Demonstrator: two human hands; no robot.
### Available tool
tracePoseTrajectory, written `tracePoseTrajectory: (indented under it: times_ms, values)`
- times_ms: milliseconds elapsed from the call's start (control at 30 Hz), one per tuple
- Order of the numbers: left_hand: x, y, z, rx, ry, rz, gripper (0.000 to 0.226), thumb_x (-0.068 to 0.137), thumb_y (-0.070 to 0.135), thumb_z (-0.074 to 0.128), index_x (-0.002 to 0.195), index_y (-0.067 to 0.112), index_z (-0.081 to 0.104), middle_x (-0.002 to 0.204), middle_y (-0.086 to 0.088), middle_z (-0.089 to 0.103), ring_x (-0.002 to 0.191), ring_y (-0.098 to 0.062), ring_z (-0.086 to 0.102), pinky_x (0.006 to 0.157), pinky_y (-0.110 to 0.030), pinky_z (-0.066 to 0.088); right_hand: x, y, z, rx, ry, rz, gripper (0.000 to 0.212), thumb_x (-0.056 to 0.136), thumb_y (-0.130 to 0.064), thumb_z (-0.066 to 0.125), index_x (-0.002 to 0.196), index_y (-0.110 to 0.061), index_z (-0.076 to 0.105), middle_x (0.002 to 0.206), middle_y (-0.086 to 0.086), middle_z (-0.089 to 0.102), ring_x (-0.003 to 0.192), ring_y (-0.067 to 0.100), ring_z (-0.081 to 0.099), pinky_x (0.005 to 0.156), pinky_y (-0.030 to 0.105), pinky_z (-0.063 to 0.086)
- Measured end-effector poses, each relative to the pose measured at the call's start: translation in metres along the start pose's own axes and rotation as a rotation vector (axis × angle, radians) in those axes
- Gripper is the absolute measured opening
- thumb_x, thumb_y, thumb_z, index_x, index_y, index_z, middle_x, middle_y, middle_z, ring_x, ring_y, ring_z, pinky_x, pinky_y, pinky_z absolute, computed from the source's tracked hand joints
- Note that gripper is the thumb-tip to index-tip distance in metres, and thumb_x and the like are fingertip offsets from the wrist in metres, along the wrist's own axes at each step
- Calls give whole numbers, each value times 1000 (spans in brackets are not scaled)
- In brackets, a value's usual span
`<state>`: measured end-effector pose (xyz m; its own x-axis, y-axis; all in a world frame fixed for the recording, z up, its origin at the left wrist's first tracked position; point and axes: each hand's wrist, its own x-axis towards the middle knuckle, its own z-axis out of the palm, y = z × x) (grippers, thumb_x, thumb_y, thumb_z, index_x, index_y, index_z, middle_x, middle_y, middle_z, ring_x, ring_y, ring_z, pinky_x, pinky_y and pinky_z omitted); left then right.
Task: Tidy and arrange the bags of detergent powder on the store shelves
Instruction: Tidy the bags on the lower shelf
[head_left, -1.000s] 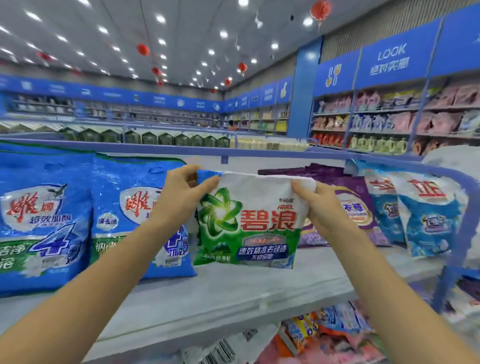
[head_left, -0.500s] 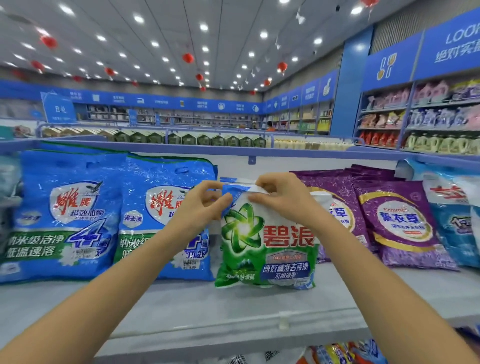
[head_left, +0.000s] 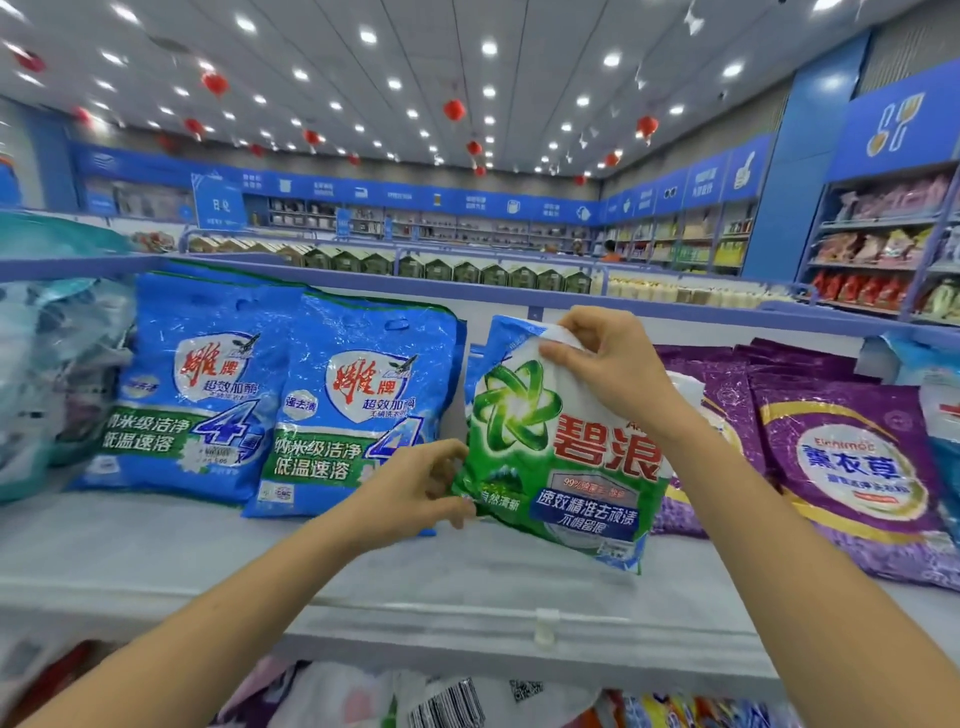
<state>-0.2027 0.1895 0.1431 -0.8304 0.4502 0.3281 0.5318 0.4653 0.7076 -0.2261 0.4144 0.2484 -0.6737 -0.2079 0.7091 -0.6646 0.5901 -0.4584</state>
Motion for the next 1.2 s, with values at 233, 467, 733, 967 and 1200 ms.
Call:
tracePoseTrajectory:
  times_ms: [233, 467, 733, 967, 1200]
  values:
    - [-7, 1, 15, -118, 27, -52, 39, 84, -5, 64, 115, 15, 51, 86, 6, 71, 65, -14, 68, 56, -23, 50, 9, 5, -7, -113, 28, -66, 18, 81, -31, 71, 71, -25, 57, 69, -9, 62, 67, 16, 60, 63, 42, 51]
    - [-3, -9, 22, -97, -41, -164, 60, 70, 10, 80, 123, 17, 53, 108, 1, 68, 91, -12, 68, 79, -27, 56, 7, 5, 10, -192, -99, -155, 19, 80, -37, 70, 77, -24, 57, 69, -9, 57, 65, 11, 52, 58, 28, 39]
    - [16, -4, 31, -444, -13, -273, 48, 75, 4, 76, 117, 17, 55, 109, 6, 70, 98, -5, 67, 87, -19, 52, 7, 5, 20, -181, -146, -179, 23, 78, -39, 73, 77, -23, 57, 66, -18, 51, 62, 0, 47, 54, 21, 32]
    - [27, -16, 32, -650, -32, -454, 33, 80, -4, 67, 111, 8, 60, 109, -7, 71, 97, -19, 68, 79, -25, 54, -5, 19, 1, -161, -19, -50, 30, 82, -33, 69, 107, -17, 60, 96, -9, 62, 87, 10, 54, 78, 28, 42]
    - [39, -18, 35, -645, 62, -478, 40, 78, -6, 68, 116, 4, 58, 106, -12, 71, 97, -28, 68, 84, -39, 55, -73, 67, -15, 178, -18, 630, 43, 89, -32, 61, 121, -15, 39, 104, 0, 51, 90, 14, 53, 69, 23, 44]
